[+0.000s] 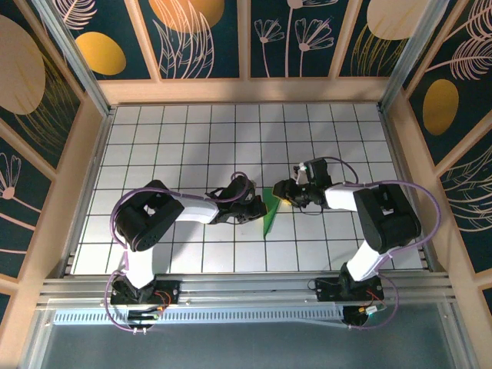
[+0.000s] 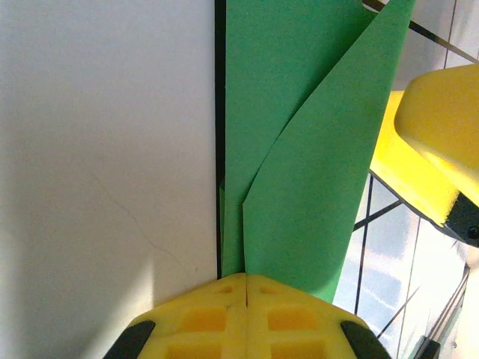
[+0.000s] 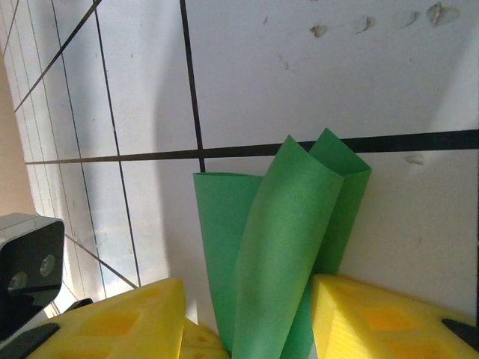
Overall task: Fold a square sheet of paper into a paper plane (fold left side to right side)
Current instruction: Fold the wing for the fifth time at the center of the table.
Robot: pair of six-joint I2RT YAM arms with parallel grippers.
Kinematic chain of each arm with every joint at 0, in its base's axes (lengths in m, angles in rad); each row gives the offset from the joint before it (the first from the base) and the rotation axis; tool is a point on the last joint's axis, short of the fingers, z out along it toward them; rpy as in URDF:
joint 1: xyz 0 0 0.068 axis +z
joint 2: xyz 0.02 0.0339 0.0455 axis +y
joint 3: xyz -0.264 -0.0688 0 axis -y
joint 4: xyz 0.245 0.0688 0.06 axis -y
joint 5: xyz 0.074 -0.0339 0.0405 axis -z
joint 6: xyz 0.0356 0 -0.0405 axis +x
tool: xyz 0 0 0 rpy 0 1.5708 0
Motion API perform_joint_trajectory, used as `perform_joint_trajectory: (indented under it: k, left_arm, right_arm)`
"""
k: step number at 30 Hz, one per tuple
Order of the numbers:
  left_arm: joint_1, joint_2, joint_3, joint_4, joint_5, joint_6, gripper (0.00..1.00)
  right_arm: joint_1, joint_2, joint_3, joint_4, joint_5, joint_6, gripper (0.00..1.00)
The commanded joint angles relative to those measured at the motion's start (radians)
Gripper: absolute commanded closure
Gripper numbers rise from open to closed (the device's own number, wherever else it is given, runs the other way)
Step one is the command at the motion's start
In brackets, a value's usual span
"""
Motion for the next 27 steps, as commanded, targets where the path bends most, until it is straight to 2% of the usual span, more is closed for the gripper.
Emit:
perform_joint_trajectory:
  k: [1, 10, 27]
  left_arm:
    - [-0.005, 0.001, -0.019, -0.078, -0.028, -0.016, 1.0]
    - [-0.007, -0.017, -0.033, -0.066, -0.033, -0.025, 1.0]
    - [-0.011, -0.031, -0.045, -0.044, -0.03, -0.026, 1.0]
  right_arm:
    - [0.013, 0.027, 0.029, -0.026, 0.029, 0.005, 0.52]
    - [0.029, 0.073, 0.069, -0.161, 0.119, -0.032, 0.52]
    - [0.054, 0.112, 0.094, -0.203, 0.153, -0.043, 0.52]
